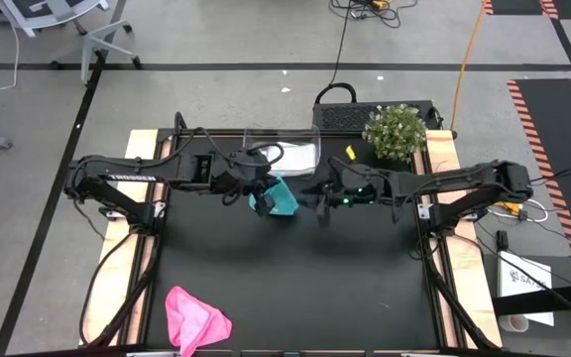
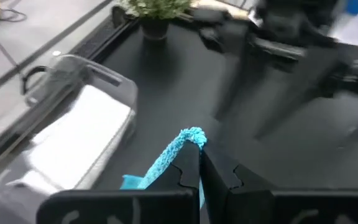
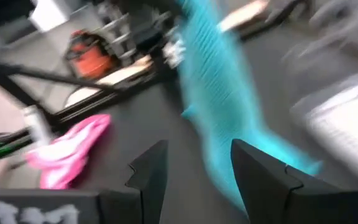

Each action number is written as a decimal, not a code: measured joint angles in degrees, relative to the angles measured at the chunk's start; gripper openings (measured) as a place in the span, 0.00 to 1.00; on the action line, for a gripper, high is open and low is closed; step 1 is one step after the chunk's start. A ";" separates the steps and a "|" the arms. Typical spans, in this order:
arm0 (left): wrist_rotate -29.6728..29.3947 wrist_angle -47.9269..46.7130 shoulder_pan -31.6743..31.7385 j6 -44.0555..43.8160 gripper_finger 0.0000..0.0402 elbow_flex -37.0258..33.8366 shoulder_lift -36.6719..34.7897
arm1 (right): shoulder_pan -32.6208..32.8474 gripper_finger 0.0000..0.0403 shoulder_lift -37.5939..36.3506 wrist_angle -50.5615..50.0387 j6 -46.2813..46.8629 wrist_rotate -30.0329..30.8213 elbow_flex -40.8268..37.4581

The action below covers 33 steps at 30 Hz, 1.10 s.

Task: Fold microfiber towels
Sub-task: Fold the blue microfiber towel

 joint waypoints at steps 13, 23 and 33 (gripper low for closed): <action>1.79 7.80 -0.15 -0.30 0.01 0.00 0.02 | -0.26 0.41 8.53 9.79 -5.95 1.17 0.00; 2.04 7.86 -0.15 -1.31 0.01 0.00 0.04 | -0.37 0.06 10.15 12.40 -2.44 -4.13 -0.04; -0.64 6.97 -0.04 0.28 0.09 0.00 0.04 | -0.34 0.01 10.15 19.73 -1.49 -6.76 -0.04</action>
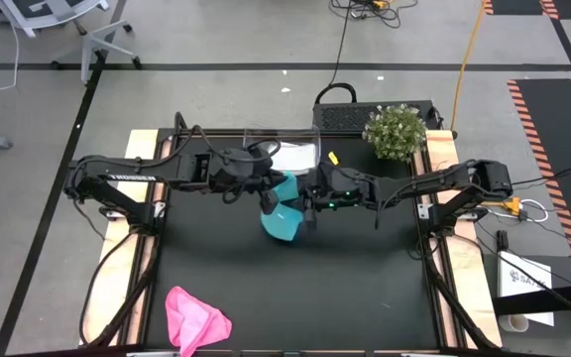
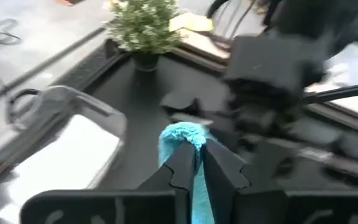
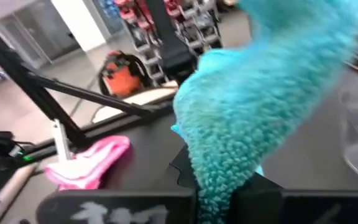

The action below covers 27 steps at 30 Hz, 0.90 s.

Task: Fold microfiber towels
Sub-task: Fold the blue microfiber towel

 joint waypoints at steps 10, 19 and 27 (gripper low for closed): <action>-7.16 -7.31 1.96 3.19 0.29 -0.02 -0.52 | 0.11 0.00 -0.02 0.67 1.10 -2.25 0.00; -2.05 -19.68 6.91 -4.86 0.47 0.00 -1.42 | 0.11 0.00 -0.02 0.53 1.38 -2.28 0.00; 15.63 -20.68 7.40 -0.45 0.49 -0.07 -1.25 | 0.11 0.00 -0.02 0.51 1.38 -2.28 0.00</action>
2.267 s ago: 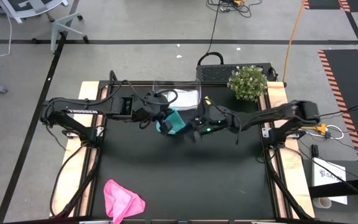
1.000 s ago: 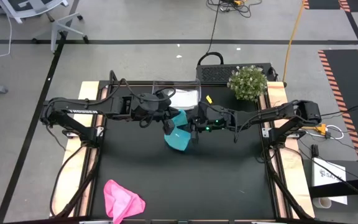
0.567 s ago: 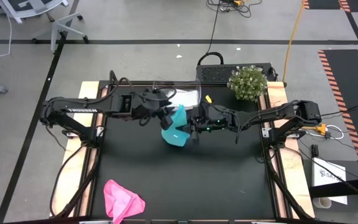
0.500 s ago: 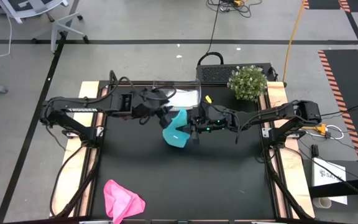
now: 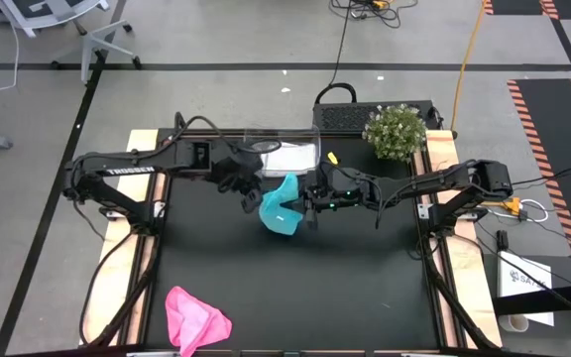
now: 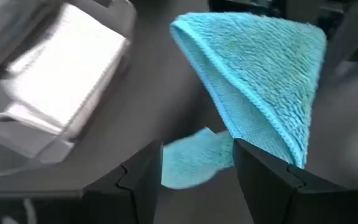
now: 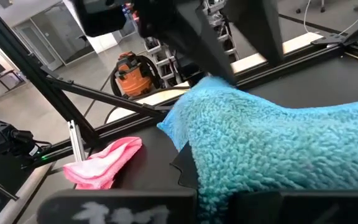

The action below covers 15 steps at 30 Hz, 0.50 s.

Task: Fold microfiber towels
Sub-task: Fold the blue microfiber towel

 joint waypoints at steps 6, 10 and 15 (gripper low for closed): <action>7.89 -2.68 1.95 0.40 0.49 0.02 -0.55 | 0.00 0.00 0.00 -0.02 -0.15 0.00 0.00; 11.53 -5.64 2.77 0.85 0.49 0.02 -0.48 | 0.00 0.00 0.00 -0.46 -0.17 -0.02 0.00; 17.81 -5.41 4.18 1.48 0.49 0.08 -1.42 | 0.00 0.00 0.00 -1.64 -0.17 -0.02 0.02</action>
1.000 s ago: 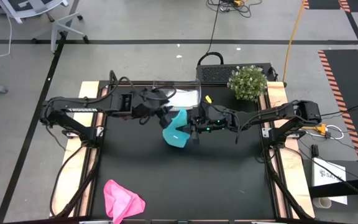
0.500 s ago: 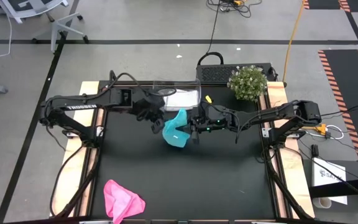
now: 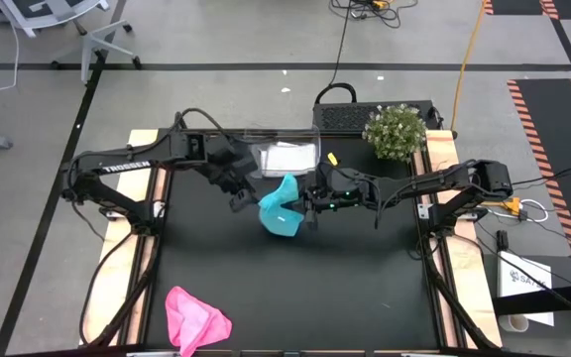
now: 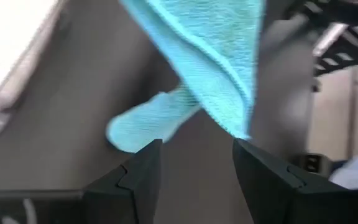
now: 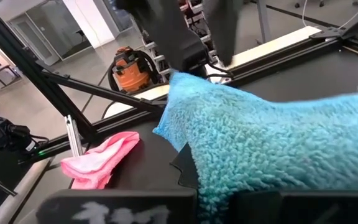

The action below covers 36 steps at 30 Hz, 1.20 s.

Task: Fold microfiber towels
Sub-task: Fold the blue microfiber towel

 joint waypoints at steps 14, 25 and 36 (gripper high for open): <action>3.35 3.33 1.42 -1.49 0.49 -0.13 0.32 | 0.00 0.00 0.00 0.07 -1.11 0.00 0.00; 3.33 3.18 1.44 -3.07 0.55 -1.73 0.28 | -0.01 0.00 0.00 0.80 -2.56 0.00 0.00; 3.64 13.42 1.42 -4.72 0.63 -5.70 0.34 | -0.01 0.00 0.00 0.78 -2.46 0.02 0.00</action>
